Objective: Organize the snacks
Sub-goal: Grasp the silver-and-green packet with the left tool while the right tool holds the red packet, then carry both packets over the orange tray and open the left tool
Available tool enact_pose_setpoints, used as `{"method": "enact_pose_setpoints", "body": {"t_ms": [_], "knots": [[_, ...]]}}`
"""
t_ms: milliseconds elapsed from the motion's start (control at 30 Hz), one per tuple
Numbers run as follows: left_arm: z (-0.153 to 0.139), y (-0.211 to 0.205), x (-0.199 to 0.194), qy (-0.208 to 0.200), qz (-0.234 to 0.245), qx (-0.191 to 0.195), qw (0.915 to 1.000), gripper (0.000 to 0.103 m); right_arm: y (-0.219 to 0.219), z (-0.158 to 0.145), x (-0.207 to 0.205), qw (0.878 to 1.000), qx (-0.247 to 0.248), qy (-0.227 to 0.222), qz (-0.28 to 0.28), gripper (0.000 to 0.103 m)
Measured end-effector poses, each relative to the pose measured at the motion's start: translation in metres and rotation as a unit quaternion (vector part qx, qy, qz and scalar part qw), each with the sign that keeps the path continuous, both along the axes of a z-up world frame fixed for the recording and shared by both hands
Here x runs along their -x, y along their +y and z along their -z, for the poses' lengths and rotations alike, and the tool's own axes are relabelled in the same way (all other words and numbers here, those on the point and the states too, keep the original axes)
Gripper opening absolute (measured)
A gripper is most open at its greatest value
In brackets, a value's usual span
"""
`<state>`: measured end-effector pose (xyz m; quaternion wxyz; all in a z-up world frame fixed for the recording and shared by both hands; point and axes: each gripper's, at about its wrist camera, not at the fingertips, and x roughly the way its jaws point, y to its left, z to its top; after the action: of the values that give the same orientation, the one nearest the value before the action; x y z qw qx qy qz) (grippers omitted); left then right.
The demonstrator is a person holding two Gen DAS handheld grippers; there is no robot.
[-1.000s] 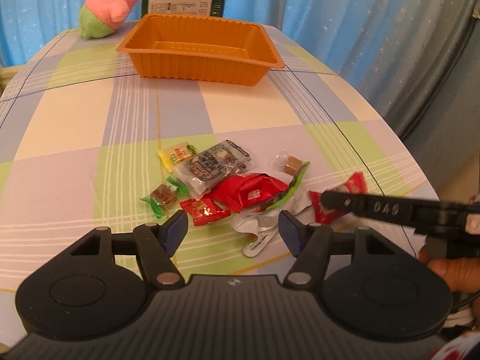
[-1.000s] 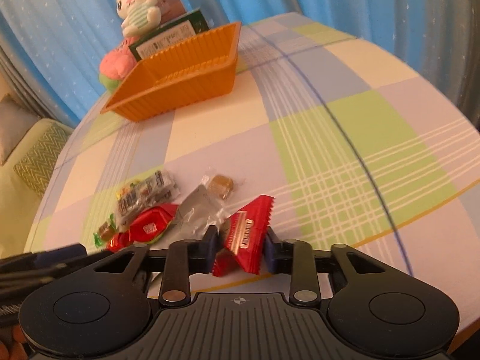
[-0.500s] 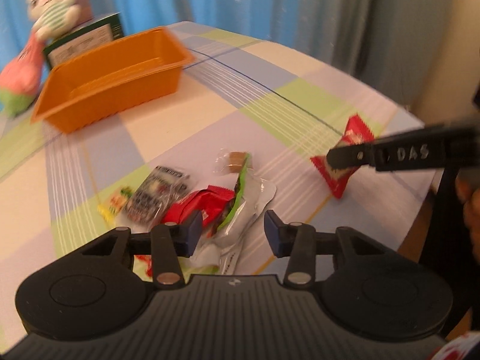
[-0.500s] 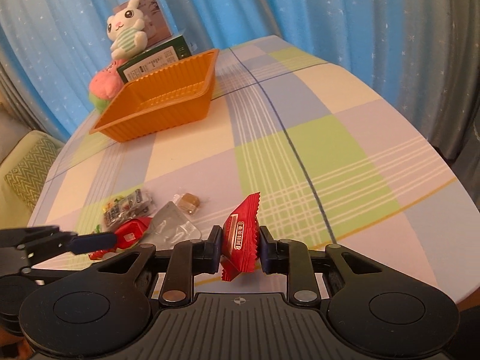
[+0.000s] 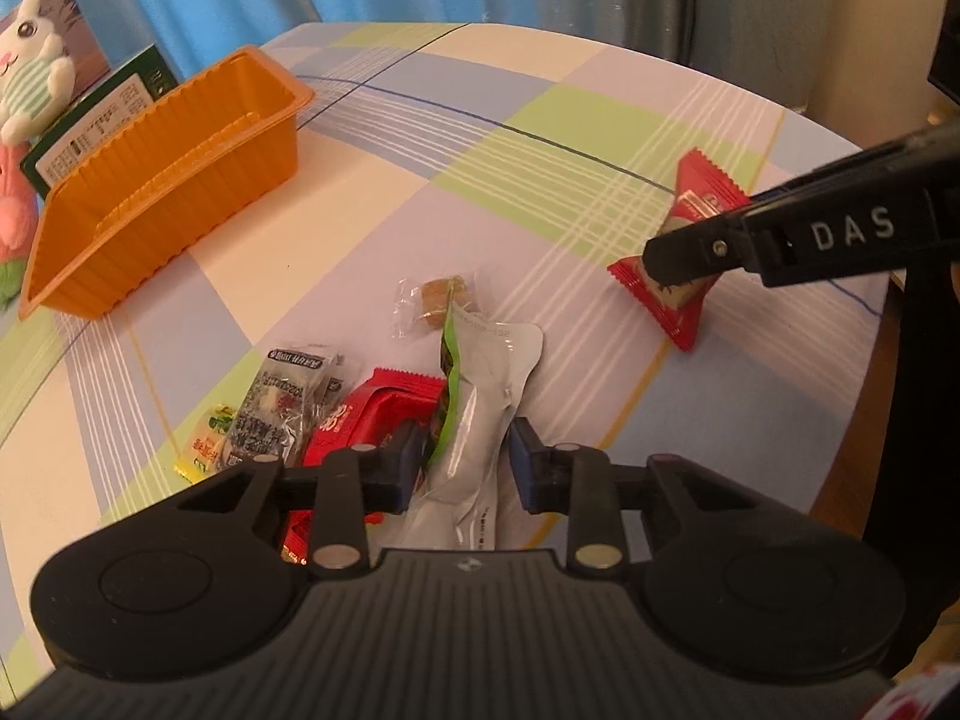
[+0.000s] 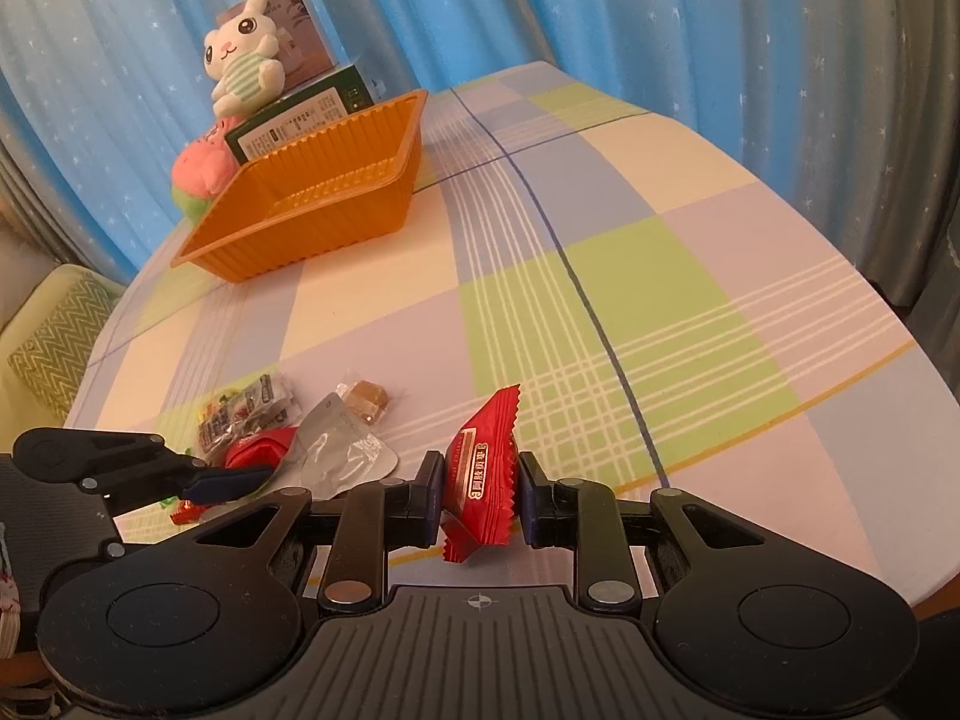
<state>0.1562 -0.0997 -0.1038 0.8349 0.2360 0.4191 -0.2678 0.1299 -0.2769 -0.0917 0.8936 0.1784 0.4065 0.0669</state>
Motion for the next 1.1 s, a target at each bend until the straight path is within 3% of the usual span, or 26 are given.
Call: {"method": "enact_pose_setpoints", "body": {"t_ms": [200,333,500,767,1100], "knots": [[-0.007,0.012,0.002,0.021,-0.063,0.057,0.9962,0.024,-0.001,-0.004,0.002,1.0,-0.001,-0.007,0.003,0.025],[-0.018,0.026,0.006,0.03,-0.114,0.115,0.9863,0.024,-0.001,-0.011,0.003,1.0,0.0,-0.012,0.002,0.025],[-0.037,0.04,0.008,0.029,-0.151,0.159,0.9753,0.024,0.003,-0.026,0.002,1.0,0.002,-0.025,-0.003,0.025],[-0.068,0.062,0.005,0.013,-0.197,0.183,0.9632,0.024,0.013,-0.051,-0.005,0.999,0.001,-0.045,-0.016,0.025],[-0.097,0.085,-0.017,-0.002,-0.224,0.198,0.9542,0.024,0.028,-0.069,-0.033,0.998,0.0,-0.057,-0.036,0.025]]}}
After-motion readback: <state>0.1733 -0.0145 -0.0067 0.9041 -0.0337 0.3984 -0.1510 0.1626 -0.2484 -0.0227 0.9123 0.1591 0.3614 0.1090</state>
